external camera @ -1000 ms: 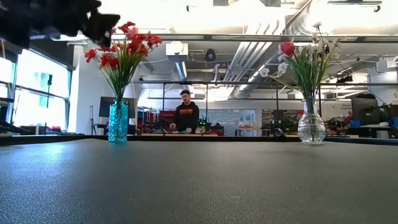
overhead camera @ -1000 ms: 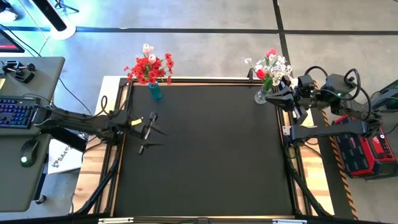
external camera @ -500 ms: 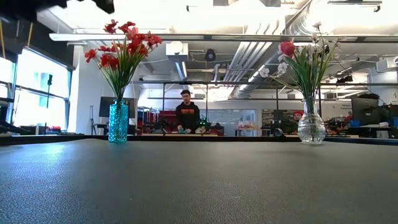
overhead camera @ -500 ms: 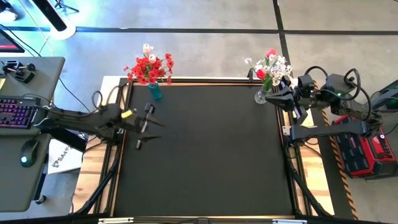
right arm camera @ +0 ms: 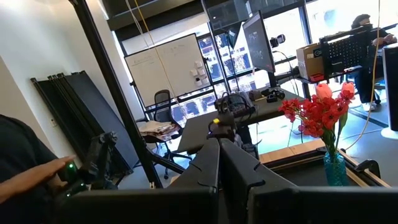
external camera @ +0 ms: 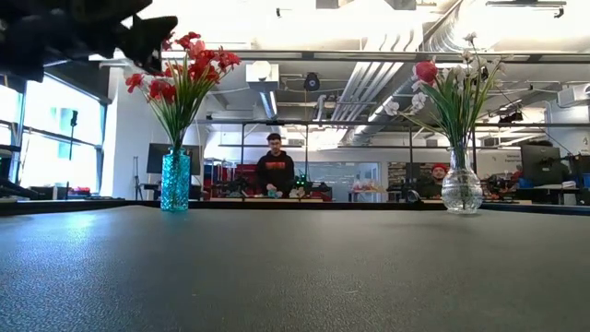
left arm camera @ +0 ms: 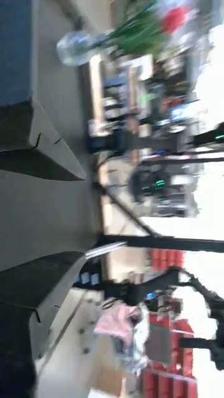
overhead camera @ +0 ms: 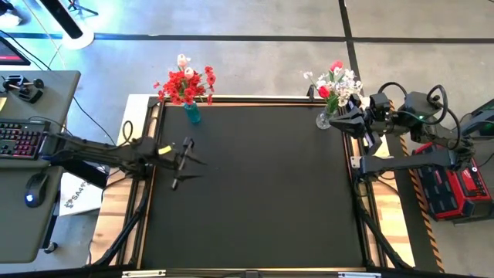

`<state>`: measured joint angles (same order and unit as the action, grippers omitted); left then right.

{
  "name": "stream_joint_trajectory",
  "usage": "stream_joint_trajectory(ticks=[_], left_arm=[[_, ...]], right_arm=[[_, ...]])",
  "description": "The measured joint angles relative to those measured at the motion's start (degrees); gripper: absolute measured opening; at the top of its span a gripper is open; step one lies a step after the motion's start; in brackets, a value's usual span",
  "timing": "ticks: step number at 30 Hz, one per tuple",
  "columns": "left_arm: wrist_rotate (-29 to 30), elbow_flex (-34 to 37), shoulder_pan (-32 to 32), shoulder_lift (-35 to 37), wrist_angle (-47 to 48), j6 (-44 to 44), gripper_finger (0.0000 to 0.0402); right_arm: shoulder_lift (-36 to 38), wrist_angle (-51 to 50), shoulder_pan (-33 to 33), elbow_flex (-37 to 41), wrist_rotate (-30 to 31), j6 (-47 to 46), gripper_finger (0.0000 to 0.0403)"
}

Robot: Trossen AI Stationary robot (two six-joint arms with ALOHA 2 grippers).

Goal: Sort flowers into vase by color
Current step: Return to Home Position

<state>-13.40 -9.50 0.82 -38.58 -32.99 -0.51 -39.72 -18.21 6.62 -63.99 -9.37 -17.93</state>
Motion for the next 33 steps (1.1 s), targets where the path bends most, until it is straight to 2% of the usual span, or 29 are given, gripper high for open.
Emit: stream_joint_trajectory(ticks=[5,9,13,21,29,33], left_arm=[[0.0,0.54,-1.98,0.88,0.8,3.11,0.0183],[0.11,5.22,-3.87,1.84,0.67,2.31,0.0181],[-1.36,8.9,-5.01,3.74,-3.56,0.08,0.0173],[-2.83,8.82,-8.82,8.89,-3.0,1.03,0.016],[-11.2,8.6,-10.0,9.78,-3.52,0.13,0.0141],[-11.93,8.54,-11.12,13.36,-5.16,-1.86,0.0125]], right_arm=[[0.0,-0.01,0.02,0.0,0.0,0.0,0.0],[0.0,-0.01,0.0,0.0,0.0,0.0,0.0],[0.0,-0.01,-0.01,0.0,0.0,0.0,0.0],[-0.02,-0.01,0.02,0.0,0.0,0.0,0.0],[-0.02,-0.01,-0.01,0.0,0.0,0.0,0.0],[0.0,-0.01,0.02,0.0,0.0,0.0,0.0]])
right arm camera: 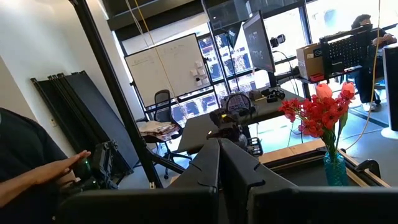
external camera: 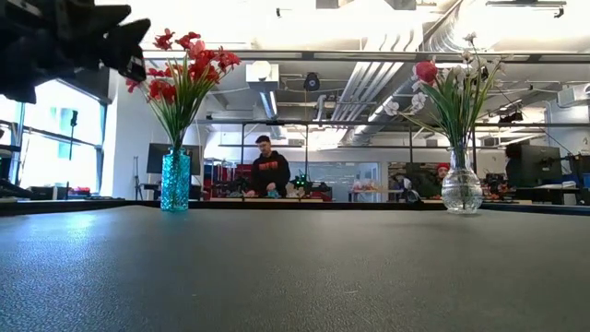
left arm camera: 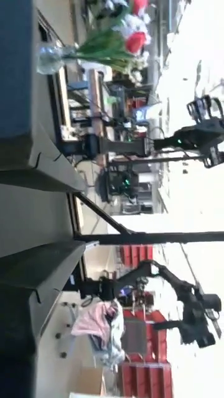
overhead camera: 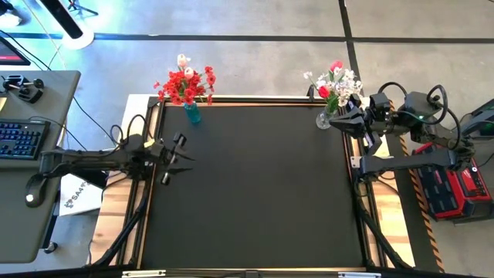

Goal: Sort flowers into vase by color
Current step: Return to Home Position

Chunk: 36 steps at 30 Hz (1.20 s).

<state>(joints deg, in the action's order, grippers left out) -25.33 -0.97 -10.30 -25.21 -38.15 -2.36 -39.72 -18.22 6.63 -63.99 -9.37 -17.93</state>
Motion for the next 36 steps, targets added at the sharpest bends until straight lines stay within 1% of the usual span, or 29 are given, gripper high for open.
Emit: stream_joint_trajectory(ticks=[4,9,12,17,22,24,27,31,36], left_arm=[[-0.04,-0.01,-1.98,3.85,6.62,-0.02,0.0116],[-2.91,-0.29,-4.1,8.87,15.23,-0.58,0.0115],[-3.1,-1.46,-4.41,10.85,21.24,-0.62,0.0115],[-3.1,-2.9,-4.38,13.22,27.35,-1.02,0.0115],[-2.8,-5.93,-4.38,13.77,31.19,-0.82,0.0115],[-1.66,-6.26,-4.28,13.77,31.88,-0.64,0.0114],[3.01,-5.42,-2.83,13.76,31.25,-2.32,0.0105],[7.33,-3.57,1.28,13.49,29.35,-2.54,0.008],[12.09,-3.5,7.44,13.49,28.43,-0.94,0.0053]], right_arm=[[0.0,0.0,0.0,0.0,0.0,0.0,0.0],[0.0,0.0,-0.01,0.0,0.0,0.0,0.0],[0.0,0.0,0.0,0.0,0.0,0.0,0.0],[0.0,0.0,0.0,0.0,0.0,0.0,0.0],[0.0,0.0,-0.02,0.0,0.0,0.0,0.0],[-0.01,0.0,-0.01,0.0,0.0,0.0,0.0],[0.0,0.0,-0.02,0.0,0.0,0.0,0.0],[0.0,0.0,0.0,0.0,0.0,0.0,0.0],[0.0,0.0,-0.02,0.0,0.0,0.0,0.0]])
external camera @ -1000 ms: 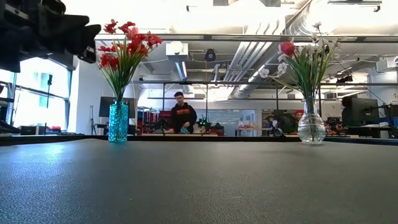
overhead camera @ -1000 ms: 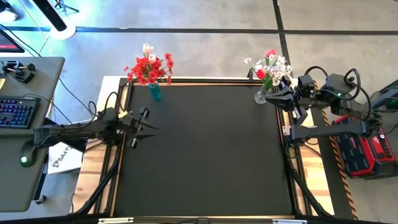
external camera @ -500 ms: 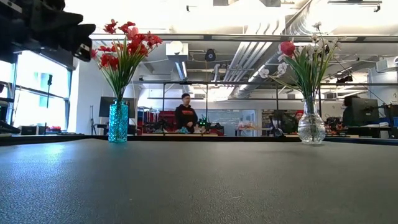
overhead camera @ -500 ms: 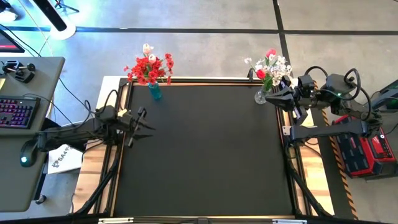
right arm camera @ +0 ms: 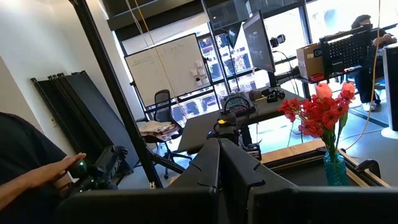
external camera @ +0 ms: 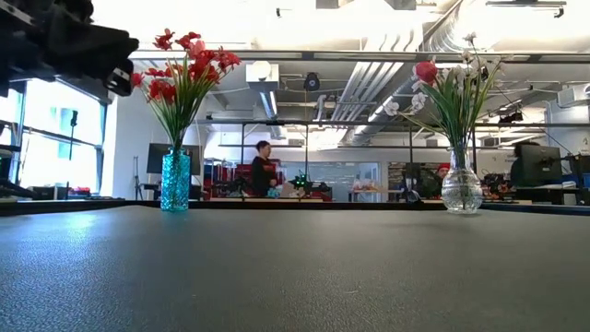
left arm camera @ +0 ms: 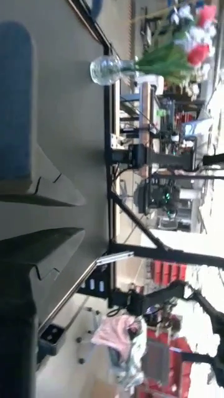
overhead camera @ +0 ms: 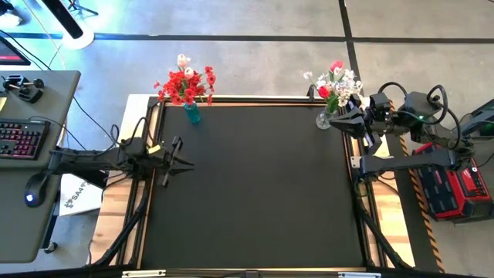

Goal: Sort flowers into vase by color
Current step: Return to Home Position

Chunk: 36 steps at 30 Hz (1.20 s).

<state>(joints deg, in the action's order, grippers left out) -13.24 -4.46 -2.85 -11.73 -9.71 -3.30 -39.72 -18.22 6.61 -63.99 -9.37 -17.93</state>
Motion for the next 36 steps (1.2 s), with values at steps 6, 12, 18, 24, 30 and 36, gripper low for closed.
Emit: stream_joint_trajectory(ticks=[6,12,18,24,30,36], left_arm=[[-1.13,0.04,3.83,0.36,4.59,1.43,0.0036],[-1.13,0.6,5.38,0.92,6.43,1.28,0.0014],[3.46,3.78,6.29,1.8,1.89,0.07,0.0002],[3.05,3.78,6.43,2.31,4.72,2.24,0.0001],[6.55,3.78,5.93,5.24,8.04,2.01,0.0],[10.19,3.59,5.1,11.62,7.91,-1.77,0.0]], right_arm=[[-0.02,0.0,0.02,0.0,0.0,0.0,0.0],[-0.01,0.0,0.01,0.0,0.0,0.0,0.0],[-0.01,0.0,0.01,0.0,0.0,0.0,0.0],[-0.02,0.0,0.0,0.0,0.0,0.0,0.0],[-0.02,0.0,0.0,0.0,0.0,0.0,0.0],[-0.01,0.0,0.02,0.0,0.0,0.0,0.0]])
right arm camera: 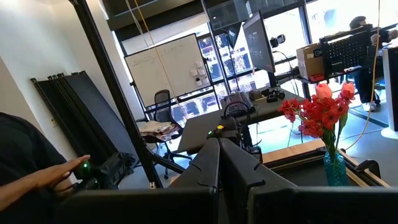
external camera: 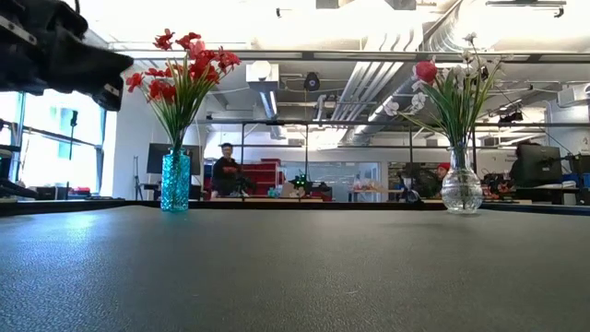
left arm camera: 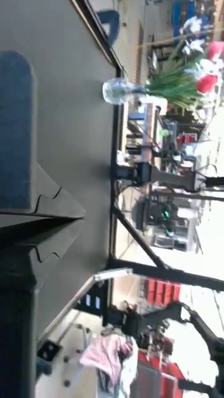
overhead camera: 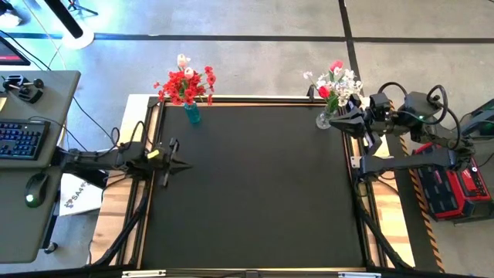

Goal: Sort flowers into vase by color
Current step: Return to Home Position

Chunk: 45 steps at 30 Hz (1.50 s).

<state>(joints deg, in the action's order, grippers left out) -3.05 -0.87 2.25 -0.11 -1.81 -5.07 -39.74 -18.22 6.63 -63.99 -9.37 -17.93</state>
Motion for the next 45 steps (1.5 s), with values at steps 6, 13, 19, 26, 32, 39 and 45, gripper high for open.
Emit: stream_joint_trajectory(ticks=[6,13,19,26,32,39,45], left_arm=[[-1.63,0.19,-1.1,-0.33,0.33,0.9,0.0],[-2.4,0.19,-1.08,-0.7,0.22,0.79,0.0],[-2.38,0.19,-1.1,-1.32,0.24,2.14,0.0],[-2.38,0.16,-1.1,-0.08,0.16,1.68,0.0],[-2.55,0.14,-1.1,-0.1,0.18,0.72,0.0],[-3.88,0.14,-1.1,-0.1,-0.08,-0.53,0.0],[-3.87,0.14,-1.1,-0.54,-0.09,-1.94,0.0]], right_arm=[[0.01,-0.15,-0.01,-0.01,0.0,0.0,0.0],[0.01,-0.24,0.0,0.0,0.0,0.0,0.0],[0.01,-0.28,0.0,0.0,0.0,0.0,0.0],[0.0,-0.27,-0.01,0.0,0.0,0.0,0.0],[0.01,-0.36,-0.02,-0.01,0.0,0.0,0.0],[0.01,-0.37,0.0,0.0,0.0,0.0,0.0],[0.01,-0.39,-0.02,0.0,0.0,0.0,0.0]])
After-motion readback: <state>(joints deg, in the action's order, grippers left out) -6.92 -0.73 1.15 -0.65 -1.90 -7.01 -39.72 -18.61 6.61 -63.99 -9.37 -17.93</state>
